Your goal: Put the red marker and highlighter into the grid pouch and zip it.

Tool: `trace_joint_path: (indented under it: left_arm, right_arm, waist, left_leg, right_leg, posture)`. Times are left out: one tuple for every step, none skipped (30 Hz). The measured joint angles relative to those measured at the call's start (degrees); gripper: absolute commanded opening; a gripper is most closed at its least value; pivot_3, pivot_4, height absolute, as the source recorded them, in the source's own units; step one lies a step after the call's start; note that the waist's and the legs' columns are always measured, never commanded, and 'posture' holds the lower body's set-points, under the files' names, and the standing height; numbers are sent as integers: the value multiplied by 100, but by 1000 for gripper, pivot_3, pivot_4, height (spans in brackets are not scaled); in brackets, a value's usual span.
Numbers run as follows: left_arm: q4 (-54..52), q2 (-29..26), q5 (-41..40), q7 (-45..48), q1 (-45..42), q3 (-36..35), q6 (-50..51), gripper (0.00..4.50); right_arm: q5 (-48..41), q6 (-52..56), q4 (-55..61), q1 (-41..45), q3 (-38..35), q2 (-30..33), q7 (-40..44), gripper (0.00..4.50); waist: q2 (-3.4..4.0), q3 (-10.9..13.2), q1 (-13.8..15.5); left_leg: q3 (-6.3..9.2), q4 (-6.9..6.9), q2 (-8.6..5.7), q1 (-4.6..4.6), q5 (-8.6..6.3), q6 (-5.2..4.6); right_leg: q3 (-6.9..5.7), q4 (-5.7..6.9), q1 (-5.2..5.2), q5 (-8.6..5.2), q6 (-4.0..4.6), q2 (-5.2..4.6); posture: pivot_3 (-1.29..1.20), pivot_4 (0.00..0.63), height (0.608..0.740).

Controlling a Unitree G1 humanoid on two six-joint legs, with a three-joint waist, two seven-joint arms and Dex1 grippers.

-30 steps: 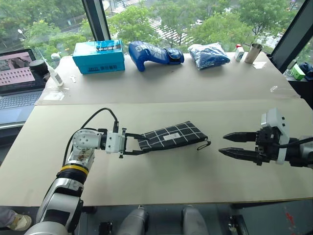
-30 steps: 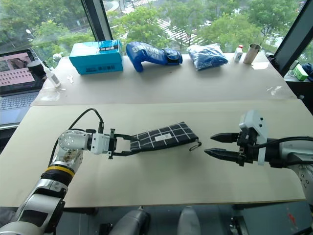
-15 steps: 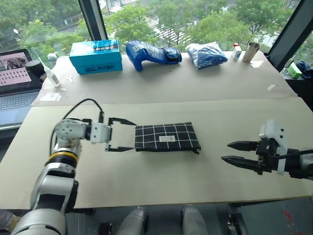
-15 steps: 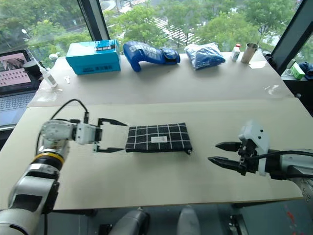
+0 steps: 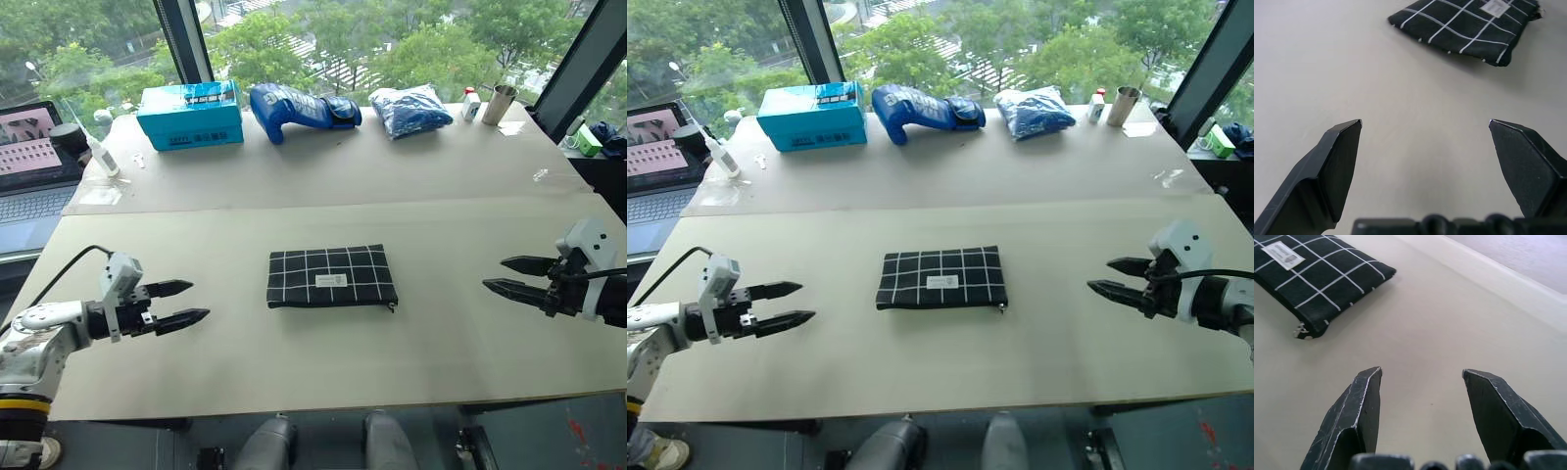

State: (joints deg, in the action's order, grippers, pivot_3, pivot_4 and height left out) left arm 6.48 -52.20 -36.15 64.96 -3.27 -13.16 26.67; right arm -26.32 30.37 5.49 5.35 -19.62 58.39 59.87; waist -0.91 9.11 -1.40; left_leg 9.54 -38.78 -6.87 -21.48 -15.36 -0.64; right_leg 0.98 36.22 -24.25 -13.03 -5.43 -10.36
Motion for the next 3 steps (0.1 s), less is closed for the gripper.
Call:
trace_joint_path:
  left_arm:
    - [-133,55,-57,-159,121,-149,162,4491]
    - [-202,116,-103,-252,167,-232,232,4491]
    - [-332,236,-160,-429,217,-375,344,4491]
  right_arm:
    - [41,-40,-58,52,69,-32,-4,2951]
    - [52,-73,-86,66,92,-61,-8,2951]
    - [85,-129,-173,105,148,-102,-10,2951]
  waist:
    - [0,0,11]
    - [0,0,21]
    - [0,0,37]
  left_leg:
    - [-2,0,0,1,-1,2]
    - [-4,0,5,1,-2,4]
    - [-7,-1,7,1,-3,7]
  right_leg:
    - [0,-2,1,0,1,1]
    - [0,-4,0,2,4,2]
    - [0,-3,1,3,6,1]
  posture:
    - [0,150,740]
    - [0,150,740]
    - [0,150,740]
